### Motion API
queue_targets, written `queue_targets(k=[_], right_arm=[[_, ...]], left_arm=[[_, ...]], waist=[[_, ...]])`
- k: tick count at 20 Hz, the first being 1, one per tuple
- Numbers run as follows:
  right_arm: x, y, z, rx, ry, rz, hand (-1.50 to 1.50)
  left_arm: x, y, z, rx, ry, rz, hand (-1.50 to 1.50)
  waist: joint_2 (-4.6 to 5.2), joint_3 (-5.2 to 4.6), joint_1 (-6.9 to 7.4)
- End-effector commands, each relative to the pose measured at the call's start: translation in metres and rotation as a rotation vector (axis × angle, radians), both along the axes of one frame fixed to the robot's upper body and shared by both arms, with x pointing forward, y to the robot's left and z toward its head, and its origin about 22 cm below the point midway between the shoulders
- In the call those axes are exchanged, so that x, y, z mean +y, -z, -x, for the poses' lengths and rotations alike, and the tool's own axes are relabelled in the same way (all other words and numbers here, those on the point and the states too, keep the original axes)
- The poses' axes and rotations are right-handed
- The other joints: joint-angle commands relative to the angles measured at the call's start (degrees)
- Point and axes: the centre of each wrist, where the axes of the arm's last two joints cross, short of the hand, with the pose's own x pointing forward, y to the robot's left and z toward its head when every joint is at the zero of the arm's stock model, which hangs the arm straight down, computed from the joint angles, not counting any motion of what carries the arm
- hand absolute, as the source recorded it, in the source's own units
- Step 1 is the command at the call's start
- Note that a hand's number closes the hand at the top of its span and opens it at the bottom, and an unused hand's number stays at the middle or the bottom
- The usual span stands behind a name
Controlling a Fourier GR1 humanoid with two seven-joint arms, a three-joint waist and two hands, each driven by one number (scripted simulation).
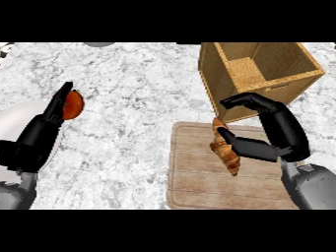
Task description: Pick the croissant from the cutting board and place it in the basket
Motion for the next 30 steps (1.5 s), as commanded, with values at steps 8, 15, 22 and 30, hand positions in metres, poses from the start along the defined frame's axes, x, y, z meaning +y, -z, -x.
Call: queue_targets(k=[8, 15, 22, 30], right_arm=[[0.056, -0.014, 0.012, -0.136, 0.397, 0.438, -1.50], [0.035, -0.071, 0.007, -0.007, 0.460, 0.965, -1.50], [0.049, -0.136, 0.037, 0.210, 0.202, 1.122, -1.50], [0.017, -0.187, 0.064, 0.299, 0.213, 1.082, -1.50]], left_arm=[[0.005, -0.003, -0.005, -0.021, 0.077, -0.039, 0.00], [-0.001, 0.008, 0.003, -0.014, 0.079, -0.024, 0.00], [-0.004, 0.005, -0.003, -0.029, 0.070, -0.017, 0.00], [-0.006, 0.006, 0.001, -0.017, 0.094, -0.014, 0.00]], waist=[[-0.83, -0.31, -1.85], [-1.36, -0.54, -2.20], [-0.82, -0.25, -2.24], [-0.41, -0.08, -1.27]])
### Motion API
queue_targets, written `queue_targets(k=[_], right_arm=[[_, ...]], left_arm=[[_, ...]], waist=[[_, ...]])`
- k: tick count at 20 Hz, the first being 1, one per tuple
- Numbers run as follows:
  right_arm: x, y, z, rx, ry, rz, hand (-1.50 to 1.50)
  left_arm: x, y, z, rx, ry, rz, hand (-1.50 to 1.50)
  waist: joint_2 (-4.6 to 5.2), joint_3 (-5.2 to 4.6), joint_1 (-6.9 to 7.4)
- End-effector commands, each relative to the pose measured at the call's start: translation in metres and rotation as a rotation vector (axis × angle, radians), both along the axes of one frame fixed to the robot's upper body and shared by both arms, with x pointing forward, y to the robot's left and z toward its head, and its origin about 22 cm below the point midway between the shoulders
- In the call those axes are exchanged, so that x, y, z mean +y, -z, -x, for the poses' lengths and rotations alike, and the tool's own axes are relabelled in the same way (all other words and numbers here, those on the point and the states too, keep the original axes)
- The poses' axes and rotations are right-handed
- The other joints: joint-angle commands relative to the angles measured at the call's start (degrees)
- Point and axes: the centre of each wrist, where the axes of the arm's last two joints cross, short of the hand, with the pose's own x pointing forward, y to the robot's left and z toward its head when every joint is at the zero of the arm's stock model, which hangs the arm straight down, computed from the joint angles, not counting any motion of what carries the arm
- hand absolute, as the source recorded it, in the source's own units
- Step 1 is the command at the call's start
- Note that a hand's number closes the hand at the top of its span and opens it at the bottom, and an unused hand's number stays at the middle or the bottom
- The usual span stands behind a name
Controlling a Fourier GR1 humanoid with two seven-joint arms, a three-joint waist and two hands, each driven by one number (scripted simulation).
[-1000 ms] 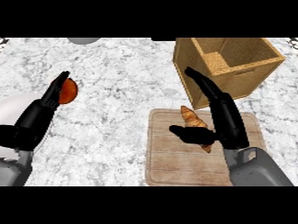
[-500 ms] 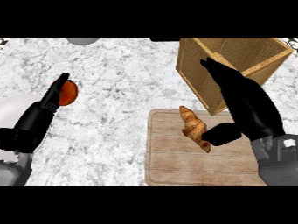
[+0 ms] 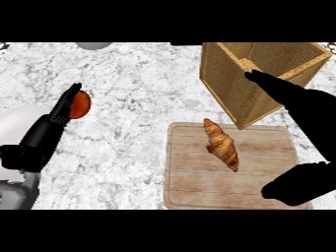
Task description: Pick the croissant from the cutting board and place it in the basket
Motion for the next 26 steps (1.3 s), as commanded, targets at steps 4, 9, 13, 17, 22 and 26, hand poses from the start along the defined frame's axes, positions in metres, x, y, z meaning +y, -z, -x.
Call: queue_targets(k=[4, 9, 13, 17, 22, 26], right_arm=[[-0.014, -0.025, 0.029, 0.049, 0.087, 0.083, -1.50], [-0.025, 0.019, 0.030, 0.052, 0.115, 0.015, -1.50], [-0.025, 0.034, 0.020, 0.020, 0.137, -0.037, -1.50], [-0.017, 0.081, -0.008, 0.006, 0.125, -0.035, -1.50], [-0.008, 0.117, 0.009, -0.023, 0.120, -0.025, -1.50], [-0.023, 0.125, -0.008, -0.026, 0.142, -0.011, -1.50]], left_arm=[[-0.005, -0.005, -0.004, 0.002, 0.010, 0.012, 0.00], [0.001, 0.001, -0.011, -0.005, 0.007, 0.021, 0.00], [0.013, 0.010, 0.006, -0.019, 0.008, -0.001, 0.00], [-0.003, -0.009, -0.012, -0.027, 0.030, -0.004, 0.00], [0.000, 0.004, -0.010, -0.009, 0.028, 0.019, 0.00], [0.014, -0.008, 0.010, -0.007, 0.027, 0.001, 0.00]], waist=[[0.25, 0.07, 0.61], [0.48, 0.14, 0.69], [0.48, 0.14, 1.23], [0.64, 0.17, 1.42], [0.56, 0.15, 0.96], [0.48, 0.15, 1.28]])
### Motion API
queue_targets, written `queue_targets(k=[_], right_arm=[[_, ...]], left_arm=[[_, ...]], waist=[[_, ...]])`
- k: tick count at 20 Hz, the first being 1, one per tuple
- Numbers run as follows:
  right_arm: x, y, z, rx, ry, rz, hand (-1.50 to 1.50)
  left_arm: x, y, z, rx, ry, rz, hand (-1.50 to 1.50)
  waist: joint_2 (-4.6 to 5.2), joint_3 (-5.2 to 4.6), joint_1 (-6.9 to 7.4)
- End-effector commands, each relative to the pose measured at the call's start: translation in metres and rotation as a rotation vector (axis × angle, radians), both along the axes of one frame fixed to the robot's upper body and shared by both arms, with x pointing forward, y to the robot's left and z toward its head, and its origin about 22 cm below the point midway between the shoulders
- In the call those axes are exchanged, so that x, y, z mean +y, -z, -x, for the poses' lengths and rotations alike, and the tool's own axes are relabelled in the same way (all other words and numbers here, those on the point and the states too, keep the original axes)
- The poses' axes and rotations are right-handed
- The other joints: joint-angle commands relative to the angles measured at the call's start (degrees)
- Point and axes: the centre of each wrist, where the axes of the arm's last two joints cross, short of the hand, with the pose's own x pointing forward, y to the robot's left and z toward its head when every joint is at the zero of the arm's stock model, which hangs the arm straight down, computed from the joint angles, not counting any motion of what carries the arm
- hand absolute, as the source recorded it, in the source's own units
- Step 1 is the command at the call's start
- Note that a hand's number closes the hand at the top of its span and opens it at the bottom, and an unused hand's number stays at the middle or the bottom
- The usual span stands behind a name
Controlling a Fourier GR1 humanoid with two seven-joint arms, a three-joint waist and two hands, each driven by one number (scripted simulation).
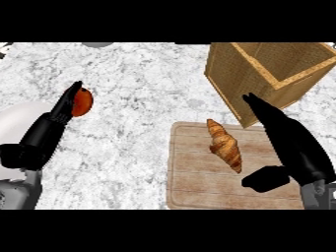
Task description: Pick the croissant from the cutting board and place it in the basket
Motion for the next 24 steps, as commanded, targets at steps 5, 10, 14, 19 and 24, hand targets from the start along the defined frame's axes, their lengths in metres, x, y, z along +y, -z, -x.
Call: queue_targets(k=[5, 10, 14, 19, 24], right_arm=[[0.004, 0.008, 0.006, -0.032, -0.004, -0.006, -1.50], [0.019, 0.028, -0.016, -0.048, -0.048, -0.068, -1.50], [0.007, 0.016, -0.004, -0.024, -0.045, -0.052, -1.50], [0.025, 0.028, -0.010, -0.009, -0.018, 0.017, -1.50], [0.043, 0.024, -0.017, 0.017, -0.022, 0.052, -1.50]], left_arm=[[-0.004, -0.004, -0.008, -0.003, -0.015, 0.000, 0.00], [0.002, -0.020, -0.005, -0.010, -0.001, -0.003, 0.00], [0.022, 0.008, 0.011, -0.006, -0.007, 0.008, 0.00], [0.005, 0.004, -0.007, -0.001, -0.011, 0.005, 0.00], [0.029, -0.005, 0.007, 0.000, -0.015, -0.005, 0.00]], waist=[[-0.05, 0.00, -0.18], [-0.02, 0.01, 0.14], [-0.05, -0.01, -0.05], [-0.01, -0.01, -0.06], [-0.03, -0.02, 0.18]])
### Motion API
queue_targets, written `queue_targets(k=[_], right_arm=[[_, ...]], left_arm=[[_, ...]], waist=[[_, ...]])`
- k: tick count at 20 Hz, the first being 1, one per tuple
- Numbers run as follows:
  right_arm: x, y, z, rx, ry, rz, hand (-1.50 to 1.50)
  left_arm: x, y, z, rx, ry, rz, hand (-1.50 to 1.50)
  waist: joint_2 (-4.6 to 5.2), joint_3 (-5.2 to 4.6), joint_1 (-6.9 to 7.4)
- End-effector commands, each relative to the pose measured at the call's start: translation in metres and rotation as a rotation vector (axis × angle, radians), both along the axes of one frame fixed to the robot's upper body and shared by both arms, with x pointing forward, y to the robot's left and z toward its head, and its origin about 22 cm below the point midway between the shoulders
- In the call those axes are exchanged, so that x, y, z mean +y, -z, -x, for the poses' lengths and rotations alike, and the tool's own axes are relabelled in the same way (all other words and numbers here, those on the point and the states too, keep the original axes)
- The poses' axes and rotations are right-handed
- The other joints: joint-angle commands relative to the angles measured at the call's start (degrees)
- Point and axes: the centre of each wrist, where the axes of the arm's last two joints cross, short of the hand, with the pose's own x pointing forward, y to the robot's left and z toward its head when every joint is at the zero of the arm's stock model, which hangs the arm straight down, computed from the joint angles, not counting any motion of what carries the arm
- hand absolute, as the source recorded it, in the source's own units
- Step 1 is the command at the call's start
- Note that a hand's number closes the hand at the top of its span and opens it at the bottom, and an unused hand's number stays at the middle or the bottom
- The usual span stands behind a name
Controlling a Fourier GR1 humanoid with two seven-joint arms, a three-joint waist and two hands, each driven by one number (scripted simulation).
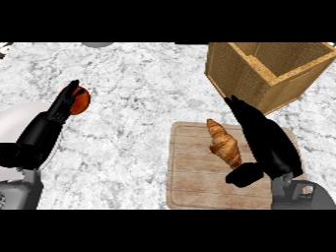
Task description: Pick the croissant from the cutting board and place it in the basket
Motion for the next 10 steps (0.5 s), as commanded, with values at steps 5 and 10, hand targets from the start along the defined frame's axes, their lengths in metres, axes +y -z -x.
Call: queue_targets(k=[5, 10], right_arm=[[0.006, 0.019, -0.013, 0.024, -0.015, 0.041, -1.50], [-0.005, 0.050, -0.023, 0.036, 0.022, 0.055, -1.50]], left_arm=[[-0.019, -0.002, -0.011, 0.014, 0.001, 0.002, 0.00], [-0.010, -0.004, -0.018, 0.001, -0.004, 0.003, 0.00]], waist=[[0.03, 0.00, -0.11], [0.08, 0.01, -0.07]])
